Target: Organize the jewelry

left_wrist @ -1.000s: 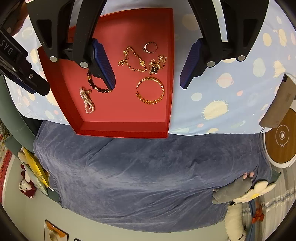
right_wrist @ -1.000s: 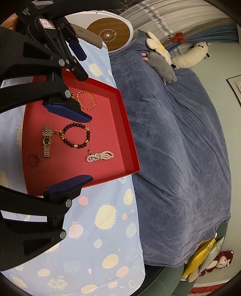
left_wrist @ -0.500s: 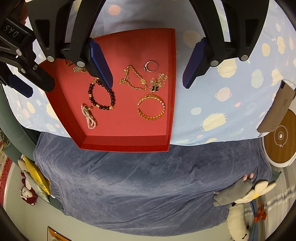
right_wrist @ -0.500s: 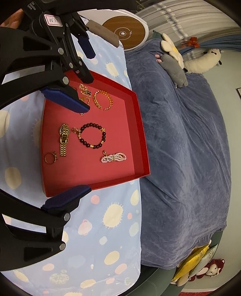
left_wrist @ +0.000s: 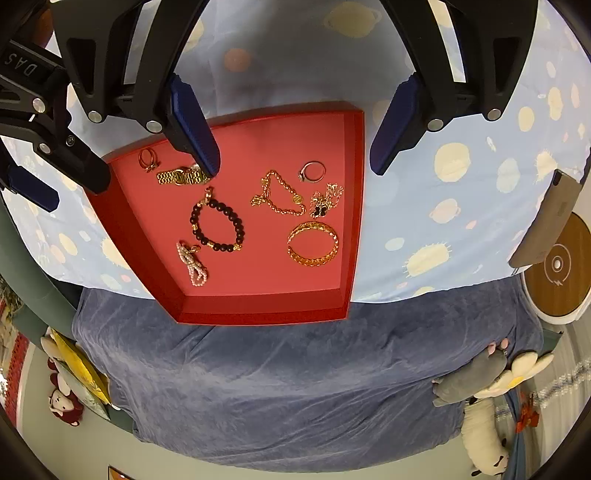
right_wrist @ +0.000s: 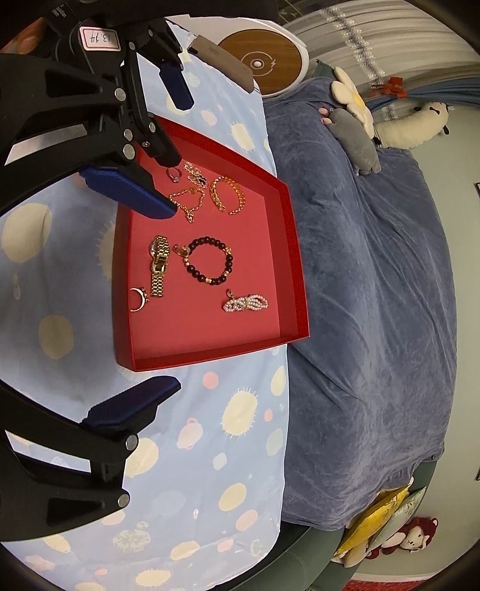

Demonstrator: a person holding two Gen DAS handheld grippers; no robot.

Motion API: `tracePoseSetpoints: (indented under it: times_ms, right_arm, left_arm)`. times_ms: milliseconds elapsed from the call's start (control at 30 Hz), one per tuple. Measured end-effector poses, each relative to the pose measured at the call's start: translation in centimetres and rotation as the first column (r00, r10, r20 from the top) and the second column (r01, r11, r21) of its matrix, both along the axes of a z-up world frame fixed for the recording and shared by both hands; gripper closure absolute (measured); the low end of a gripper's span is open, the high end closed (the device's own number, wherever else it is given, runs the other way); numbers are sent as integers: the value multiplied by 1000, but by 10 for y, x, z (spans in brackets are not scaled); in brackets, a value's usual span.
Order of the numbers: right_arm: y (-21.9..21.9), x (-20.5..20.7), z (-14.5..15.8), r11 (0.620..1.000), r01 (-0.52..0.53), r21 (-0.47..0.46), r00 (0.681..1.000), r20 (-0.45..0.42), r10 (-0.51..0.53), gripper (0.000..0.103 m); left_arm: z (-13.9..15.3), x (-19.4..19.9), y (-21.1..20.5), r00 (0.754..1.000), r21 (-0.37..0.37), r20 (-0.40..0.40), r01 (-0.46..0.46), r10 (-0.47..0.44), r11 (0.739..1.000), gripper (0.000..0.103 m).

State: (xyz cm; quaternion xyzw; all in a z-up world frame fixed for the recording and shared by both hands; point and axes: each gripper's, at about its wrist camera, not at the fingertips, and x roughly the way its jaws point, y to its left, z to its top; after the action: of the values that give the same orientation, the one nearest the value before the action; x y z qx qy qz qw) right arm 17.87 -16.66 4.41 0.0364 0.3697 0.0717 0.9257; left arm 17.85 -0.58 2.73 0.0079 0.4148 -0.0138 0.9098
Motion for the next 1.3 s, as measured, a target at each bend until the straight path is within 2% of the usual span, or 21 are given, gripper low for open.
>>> tracePoseSetpoints:
  times_ms: [367,467,767,967,1133,1300]
  right_arm:
    - [-2,-39,0,1000,-9,-10,1000,3,9,14]
    - [-2,-44,-1,1000,-11,-2,1000,-2,11,14]
    - [11,-60,-8,999,-40,-26,999,-19,39,14]
    - [14,-64,-12,999,-27,-40,1000,-16,27,13]
    - [13,-65,-13,999,-20,-35,1000,-17,20,12]
    - [13,-66,-15,999,-25,-46,1000,-19,24,12]
  left_arm:
    - [4,-34,-4,1000,-18,11,-22,22,1000,22]
    - [0,-42,-3,1000,-27,-7,-22,22,999,22]
    - [-6,-69,8,996,-31,-5,-86,86,996,22]
    - [-6,-71,7,997,7,8,-81,81,997,22]
    - [-8,-71,9,997,-16,-1,-71,71,997,22]
    - [-8,-71,7,998,1,-1,-68,68,998,22]
